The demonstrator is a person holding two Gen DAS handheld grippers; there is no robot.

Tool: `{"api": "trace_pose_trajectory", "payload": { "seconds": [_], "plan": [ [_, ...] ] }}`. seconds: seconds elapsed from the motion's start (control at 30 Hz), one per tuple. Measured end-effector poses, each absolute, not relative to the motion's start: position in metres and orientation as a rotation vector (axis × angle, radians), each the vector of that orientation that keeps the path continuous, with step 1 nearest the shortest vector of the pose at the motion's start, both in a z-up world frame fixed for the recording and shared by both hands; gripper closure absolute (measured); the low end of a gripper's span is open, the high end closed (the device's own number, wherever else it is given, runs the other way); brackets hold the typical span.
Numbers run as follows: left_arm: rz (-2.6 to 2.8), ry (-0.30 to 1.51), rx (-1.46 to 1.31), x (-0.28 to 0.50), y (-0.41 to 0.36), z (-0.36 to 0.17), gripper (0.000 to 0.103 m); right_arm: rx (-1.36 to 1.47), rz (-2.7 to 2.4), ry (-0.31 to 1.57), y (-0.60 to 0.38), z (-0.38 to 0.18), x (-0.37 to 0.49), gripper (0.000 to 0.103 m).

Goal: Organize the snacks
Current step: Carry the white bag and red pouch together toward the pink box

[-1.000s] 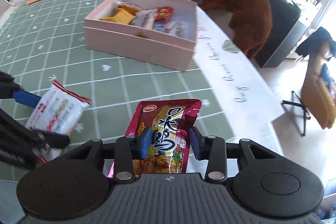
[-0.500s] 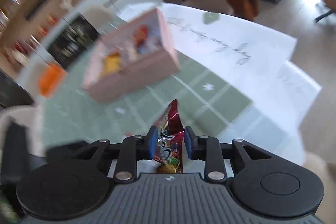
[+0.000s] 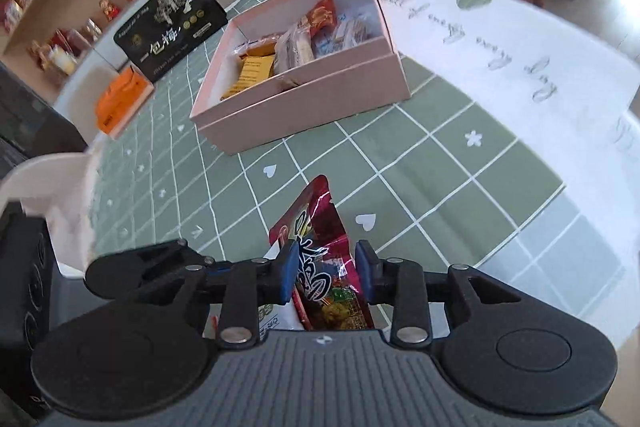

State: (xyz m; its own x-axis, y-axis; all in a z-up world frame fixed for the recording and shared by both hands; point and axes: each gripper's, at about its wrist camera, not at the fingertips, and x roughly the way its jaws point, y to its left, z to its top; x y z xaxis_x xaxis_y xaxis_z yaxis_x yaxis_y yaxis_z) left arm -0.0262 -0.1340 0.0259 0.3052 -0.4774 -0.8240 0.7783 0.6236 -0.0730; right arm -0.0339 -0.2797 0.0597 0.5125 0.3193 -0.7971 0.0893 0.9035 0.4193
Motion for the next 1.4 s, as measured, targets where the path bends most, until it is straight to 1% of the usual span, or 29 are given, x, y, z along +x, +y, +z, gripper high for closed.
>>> {"api": "trace_pose_trajectory", "payload": {
  "seconds": [0.13,0.2,0.23,0.3,0.37,0.4,0.43,0.5,0.53,0.57,0.6,0.63,0.7,0.77,0.97,1.03,1.17,1.2,1.27,1.4],
  "plan": [
    [-0.859,0.933,0.358,-0.026,-0.132,0.026,0.026,0.485,0.129,1.061,-0.288,0.049,-0.032,0.07],
    [-0.86,0.931,0.35,-0.026,-0.131,0.025,0.026,0.492,0.14,1.067,-0.288,0.046,-0.032,0.064],
    [-0.86,0.93,0.348,-0.026,-0.131,0.025,0.027,0.502,0.156,1.076,-0.288,0.043,-0.031,0.059],
    [-0.86,0.929,0.338,-0.025,-0.129,0.025,0.027,0.514,0.171,1.096,-0.288,0.036,-0.031,0.055],
    [-0.858,0.927,0.332,-0.025,-0.129,0.026,0.027,0.545,0.18,1.084,-0.291,0.033,-0.033,0.055],
    [-0.855,0.927,0.33,-0.025,-0.128,0.026,0.027,0.566,0.18,1.084,-0.293,0.032,-0.033,0.057],
    [-0.855,0.931,0.324,-0.024,-0.128,0.026,0.028,0.584,0.174,1.084,-0.295,0.031,-0.032,0.064],
    [-0.847,0.951,0.304,-0.023,-0.125,0.027,0.029,0.614,0.159,1.09,-0.3,0.029,-0.032,0.066],
    [-0.842,0.965,0.283,-0.021,-0.122,0.028,0.029,0.624,0.152,1.09,-0.301,0.03,-0.033,0.076],
    [-0.843,0.979,0.252,-0.019,-0.119,0.029,0.029,0.624,0.149,1.084,-0.301,0.033,-0.033,0.09],
    [-0.843,0.989,0.225,-0.017,-0.115,0.03,0.029,0.614,0.152,1.077,-0.3,0.039,-0.034,0.09],
    [-0.837,0.993,0.212,-0.016,-0.112,0.031,0.029,0.609,0.163,1.07,-0.299,0.044,-0.036,0.093],
    [-0.825,0.992,0.196,-0.015,-0.106,0.03,0.03,0.569,0.186,1.042,-0.291,0.06,-0.04,0.096],
    [-0.819,0.998,0.171,-0.015,-0.1,0.029,0.031,0.525,0.216,1.021,-0.278,0.075,-0.042,0.097],
    [-0.797,1.02,0.125,-0.014,-0.082,0.031,0.048,0.43,0.31,1.002,-0.235,0.098,-0.041,0.097],
    [-0.778,1.036,0.116,-0.016,-0.073,0.032,0.059,0.388,0.324,1.011,-0.222,0.099,-0.04,0.097],
    [-0.742,1.044,0.09,-0.015,-0.059,0.032,0.06,0.255,0.297,1.027,-0.2,0.094,-0.043,0.096],
    [-0.739,1.043,0.087,-0.015,-0.059,0.032,0.061,0.22,0.295,1.028,-0.195,0.093,-0.044,0.094],
    [-0.734,1.038,0.097,-0.015,-0.062,0.032,0.061,0.161,0.295,1.03,-0.187,0.089,-0.046,0.084],
    [-0.726,1.038,0.081,-0.012,-0.061,0.032,0.062,0.026,0.263,1.016,-0.18,0.086,-0.056,0.082]
  ]
}}
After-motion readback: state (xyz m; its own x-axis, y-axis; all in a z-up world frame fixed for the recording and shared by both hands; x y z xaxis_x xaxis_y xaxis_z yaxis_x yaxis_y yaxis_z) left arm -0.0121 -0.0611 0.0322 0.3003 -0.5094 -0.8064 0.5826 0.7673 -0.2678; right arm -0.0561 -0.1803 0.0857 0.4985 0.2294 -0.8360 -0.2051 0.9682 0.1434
